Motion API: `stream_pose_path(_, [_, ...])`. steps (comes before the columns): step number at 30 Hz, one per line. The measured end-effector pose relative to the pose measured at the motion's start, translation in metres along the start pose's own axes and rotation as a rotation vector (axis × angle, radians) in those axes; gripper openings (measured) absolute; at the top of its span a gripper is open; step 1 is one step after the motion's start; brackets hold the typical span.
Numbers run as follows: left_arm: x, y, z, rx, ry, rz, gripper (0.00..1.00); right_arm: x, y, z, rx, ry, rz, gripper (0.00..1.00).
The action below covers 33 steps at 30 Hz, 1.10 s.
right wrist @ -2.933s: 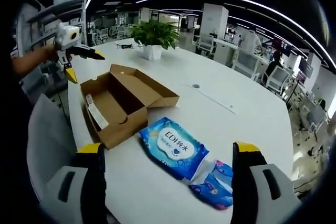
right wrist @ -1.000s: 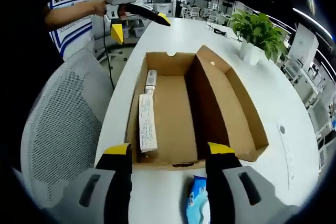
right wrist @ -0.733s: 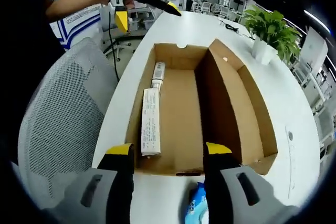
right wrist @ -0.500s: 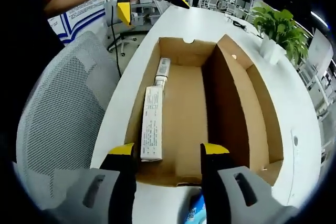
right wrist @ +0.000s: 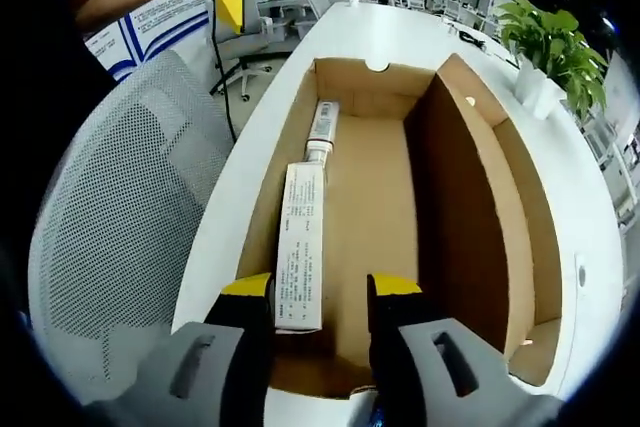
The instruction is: Operate the shoe box by opening the lid, removing the specified soft item, and placing it in the target area until the item is outside and the box remains undamaged.
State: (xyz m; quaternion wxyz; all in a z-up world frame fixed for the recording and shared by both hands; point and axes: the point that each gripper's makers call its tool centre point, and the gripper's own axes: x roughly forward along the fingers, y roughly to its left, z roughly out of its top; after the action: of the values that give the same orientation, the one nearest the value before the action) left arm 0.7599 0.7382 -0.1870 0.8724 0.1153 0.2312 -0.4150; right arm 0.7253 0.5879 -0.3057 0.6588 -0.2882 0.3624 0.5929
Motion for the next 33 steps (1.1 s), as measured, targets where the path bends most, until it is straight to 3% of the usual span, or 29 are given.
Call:
stream_pose_path(7, [0.003,-0.004,0.001,-0.004,-0.003,-0.008,1.0,0.005,0.006,-0.001,-0.009,0.011,0.002,0.18])
stream_pose_path(18, [0.003,-0.004,-0.003,-0.002,0.002,-0.012,1.0,0.004,0.003,0.001,-0.009,0.005,-0.009,0.16])
stream_pose_path(33, [0.003,-0.006,-0.004,0.004,0.005,-0.017,1.0,-0.013,-0.001,0.012,-0.031,-0.031,-0.052,0.15])
